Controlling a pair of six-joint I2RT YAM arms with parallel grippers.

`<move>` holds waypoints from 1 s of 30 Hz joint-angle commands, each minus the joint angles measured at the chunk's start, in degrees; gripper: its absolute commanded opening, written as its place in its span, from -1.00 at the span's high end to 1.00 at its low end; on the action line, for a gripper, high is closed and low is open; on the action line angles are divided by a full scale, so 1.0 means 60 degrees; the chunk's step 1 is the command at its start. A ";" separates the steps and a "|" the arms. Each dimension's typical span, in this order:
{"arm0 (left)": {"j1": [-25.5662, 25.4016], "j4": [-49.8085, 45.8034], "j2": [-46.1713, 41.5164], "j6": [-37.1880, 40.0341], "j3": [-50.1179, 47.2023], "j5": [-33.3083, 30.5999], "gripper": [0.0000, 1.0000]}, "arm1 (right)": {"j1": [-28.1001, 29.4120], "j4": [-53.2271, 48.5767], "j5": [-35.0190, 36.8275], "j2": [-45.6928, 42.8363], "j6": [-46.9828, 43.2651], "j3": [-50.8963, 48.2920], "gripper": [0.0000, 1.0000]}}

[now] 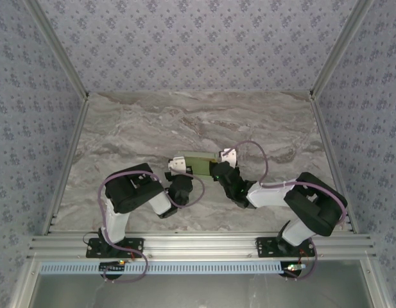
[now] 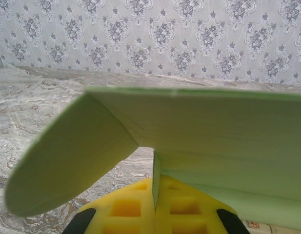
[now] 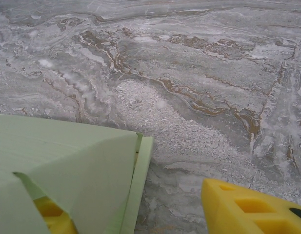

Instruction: Fold the paper box

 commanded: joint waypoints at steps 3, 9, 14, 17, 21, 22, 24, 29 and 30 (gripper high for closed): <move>0.0156 -0.0941 0.0285 0.0199 -0.0147 -0.0789 1.00 | -0.0072 -0.0823 -0.0024 -0.0092 -0.0193 -0.0104 -0.17; 0.0159 -0.0934 0.0242 0.0240 -0.0146 -0.0814 1.00 | 0.0073 -0.1081 -0.0248 -0.0128 -0.0351 -0.0076 -0.26; 0.0156 -0.0931 0.0227 0.0258 -0.0177 -0.0823 1.00 | 0.0120 -0.1422 -0.0319 -0.0464 -0.0488 -0.0030 -0.33; 0.0156 -0.0916 0.0212 0.0261 -0.0177 -0.0816 1.00 | 0.0073 -0.1745 -0.0403 -0.0931 -0.0666 -0.0004 -0.33; 0.0156 -0.0917 0.0223 0.0301 -0.0177 -0.0795 1.00 | -0.0346 -0.2442 -0.0917 -0.1886 -0.0911 0.0138 -0.31; 0.0156 -0.0902 0.0227 0.0307 -0.0177 -0.0800 1.00 | -0.0553 -0.2593 -0.1164 -0.2148 -0.0962 0.0167 -0.30; 0.0156 -0.0902 0.0227 0.0302 -0.0177 -0.0767 1.00 | -0.0925 -0.2998 -0.1658 -0.2618 -0.1049 0.0374 -0.30; 0.0156 -0.0887 0.0199 0.0346 -0.0162 -0.0742 1.00 | -0.1887 -0.4244 -0.2884 -0.3170 -0.1172 0.1411 -0.29; 0.0156 -0.0887 0.0198 0.0359 -0.0155 -0.0729 1.00 | -0.2174 -0.4516 -0.3311 -0.3137 -0.1113 0.1715 -0.30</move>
